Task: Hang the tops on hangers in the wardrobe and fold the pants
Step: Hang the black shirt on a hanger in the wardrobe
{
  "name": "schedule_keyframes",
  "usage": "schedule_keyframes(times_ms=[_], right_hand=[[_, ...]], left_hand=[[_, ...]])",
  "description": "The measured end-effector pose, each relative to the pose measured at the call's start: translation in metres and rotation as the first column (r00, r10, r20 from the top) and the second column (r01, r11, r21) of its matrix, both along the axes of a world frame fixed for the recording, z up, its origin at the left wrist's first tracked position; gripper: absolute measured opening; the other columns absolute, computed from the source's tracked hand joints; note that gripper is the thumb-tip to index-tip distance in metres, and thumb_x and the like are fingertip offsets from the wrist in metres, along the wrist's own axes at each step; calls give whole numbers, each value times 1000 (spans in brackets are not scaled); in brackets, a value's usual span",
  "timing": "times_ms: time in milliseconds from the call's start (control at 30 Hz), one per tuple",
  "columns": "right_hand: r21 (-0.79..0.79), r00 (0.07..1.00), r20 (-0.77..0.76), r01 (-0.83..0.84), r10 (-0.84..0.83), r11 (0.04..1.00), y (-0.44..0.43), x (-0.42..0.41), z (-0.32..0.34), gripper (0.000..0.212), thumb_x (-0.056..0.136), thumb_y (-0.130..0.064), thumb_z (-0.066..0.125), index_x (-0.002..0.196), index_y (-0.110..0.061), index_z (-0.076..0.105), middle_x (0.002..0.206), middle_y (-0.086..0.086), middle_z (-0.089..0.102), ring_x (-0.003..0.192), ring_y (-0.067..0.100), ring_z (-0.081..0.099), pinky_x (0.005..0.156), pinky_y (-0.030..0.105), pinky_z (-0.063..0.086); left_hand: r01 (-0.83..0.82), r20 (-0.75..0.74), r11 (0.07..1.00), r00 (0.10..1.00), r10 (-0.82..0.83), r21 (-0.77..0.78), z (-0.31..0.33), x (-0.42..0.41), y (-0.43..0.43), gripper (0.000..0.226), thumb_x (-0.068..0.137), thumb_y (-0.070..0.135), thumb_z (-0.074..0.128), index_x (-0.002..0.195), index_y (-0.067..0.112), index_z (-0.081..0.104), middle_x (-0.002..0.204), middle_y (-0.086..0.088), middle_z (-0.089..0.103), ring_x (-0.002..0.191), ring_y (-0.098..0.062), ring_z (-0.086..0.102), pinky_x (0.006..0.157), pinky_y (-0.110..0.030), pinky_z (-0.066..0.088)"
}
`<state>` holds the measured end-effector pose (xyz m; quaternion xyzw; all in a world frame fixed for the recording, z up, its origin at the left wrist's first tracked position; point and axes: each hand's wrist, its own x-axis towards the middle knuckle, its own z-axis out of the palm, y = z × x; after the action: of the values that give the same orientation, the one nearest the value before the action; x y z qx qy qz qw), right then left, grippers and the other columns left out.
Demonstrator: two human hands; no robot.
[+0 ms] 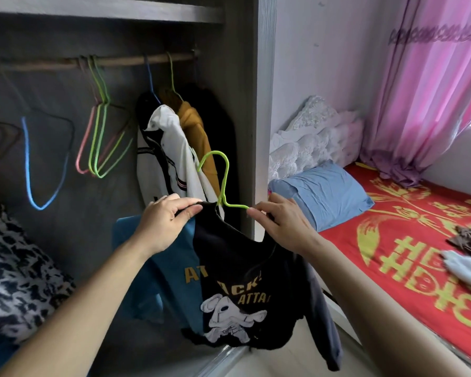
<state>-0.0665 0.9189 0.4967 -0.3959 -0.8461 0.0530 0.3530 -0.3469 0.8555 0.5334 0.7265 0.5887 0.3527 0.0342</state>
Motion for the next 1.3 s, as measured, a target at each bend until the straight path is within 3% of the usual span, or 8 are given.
schedule_keyframes(times_ms=[133, 267, 367, 500, 667, 833, 1033, 1300], right_hand=[[138, 989, 131, 55, -74, 989, 6, 15, -5, 39, 100, -55, 40, 92, -30, 70, 81, -9, 46, 83, 16, 55, 85, 37, 40], [8, 949, 189, 254, -251, 967, 16, 55, -16, 31, 101, -45, 47, 100, -24, 71, 99, 4, 53, 100, 30, 55, 90, 43, 37], [-37, 955, 81, 289, -286, 956, 21, 63, -11, 27, 101, -40, 50, 103, -22, 69, 110, 4, 53, 108, 30, 51, 94, 45, 36], [-24, 982, -166, 89, -91, 996, 18, 33, 10, 17, 104, -35, 48, 90, -30, 57, 87, -17, 50, 85, 8, 50, 77, 27, 36], [-67, 974, 224, 61, -44, 996, 27, 40, 23, 22, 105, -40, 42, 95, -26, 56, 83, -14, 54, 80, 20, 59, 66, 34, 39], [-10, 903, 429, 16, -10, 1000, 24, 22, 34, 30, 106, -42, 38, 101, -20, 57, 90, -1, 66, 80, 24, 62, 70, 42, 50], [42, 988, -123, -84, 89, 996, 14, -8, 47, 17, 104, -32, 49, 96, -22, 59, 80, -11, 60, 71, 6, 57, 67, 28, 46], [58, 950, -299, 114, -92, 992, 23, 2, 61, 26, 103, -34, 50, 102, -15, 68, 92, -5, 60, 80, 15, 58, 74, 38, 50]], left_hand=[[52, 169, 999, 984, -51, -4, -6, 2, 1, 22, 96, 23, 60, 111, 18, 74, 78, -1, 58, 78, -7, 57, 74, -18, 41], [-110, 356, 990, 932, 73, 87, -6, -22, 2, 22, 95, 16, 62, 107, 3, 73, 93, -9, 69, 82, 2, 59, 80, -3, 40], [-119, 353, 991, 931, 93, 53, -9, -31, 5, 23, 94, 18, 62, 109, 4, 73, 88, -13, 61, 80, -3, 56, 78, -1, 36], [-128, 442, 990, 893, 88, 60, -9, -36, 10, 22, 94, 20, 63, 111, 10, 72, 101, -12, 64, 89, 4, 60, 84, -1, 39], [-106, 457, 994, 886, 80, 32, -9, -47, 10, 20, 93, 25, 63, 107, 14, 73, 104, -2, 64, 92, 6, 60, 87, -3, 41], [-87, 497, 995, 866, 53, 45, 0, -39, 12, 24, 93, 27, 63, 108, 12, 73, 102, 4, 66, 92, 10, 60, 85, -1, 40], [8, 437, 1000, 899, 1, -19, 7, -42, 10, 20, 93, 33, 61, 105, 24, 74, 97, 14, 72, 93, 13, 61, 82, -1, 40], [91, 532, 995, 844, -63, -27, 19, -55, 15, 24, 96, 26, 60, 114, 16, 73, 111, 7, 73, 109, -5, 64, 98, -24, 47]])
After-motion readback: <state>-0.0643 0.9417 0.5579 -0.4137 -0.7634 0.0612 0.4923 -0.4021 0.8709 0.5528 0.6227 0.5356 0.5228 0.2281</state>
